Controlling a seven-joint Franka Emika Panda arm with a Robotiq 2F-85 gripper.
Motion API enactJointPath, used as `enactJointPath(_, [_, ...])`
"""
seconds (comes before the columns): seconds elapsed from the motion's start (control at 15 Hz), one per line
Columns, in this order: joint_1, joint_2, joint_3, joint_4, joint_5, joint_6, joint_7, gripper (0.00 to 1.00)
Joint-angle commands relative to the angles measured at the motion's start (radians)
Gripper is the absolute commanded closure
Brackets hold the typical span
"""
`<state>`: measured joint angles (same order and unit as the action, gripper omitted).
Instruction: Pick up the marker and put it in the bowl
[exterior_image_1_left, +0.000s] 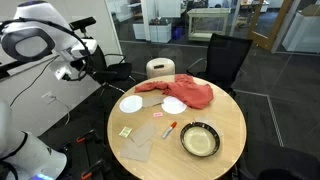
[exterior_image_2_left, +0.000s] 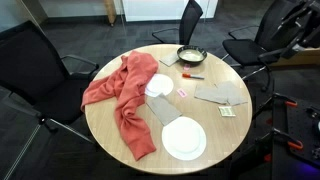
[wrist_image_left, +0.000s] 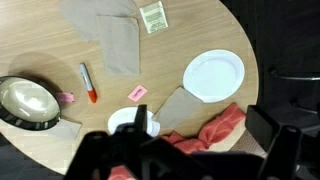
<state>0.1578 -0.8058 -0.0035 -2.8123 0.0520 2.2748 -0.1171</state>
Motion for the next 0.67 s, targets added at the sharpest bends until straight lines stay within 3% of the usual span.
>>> enactJointPath(0.0, [-0.005,0.002,0.005,-0.006,0.005,-0.009,-0.003,0.00])
enactJointPath(0.6, [-0.007,0.038,0.000,-0.005,0.008,0.005,-0.005,0.00])
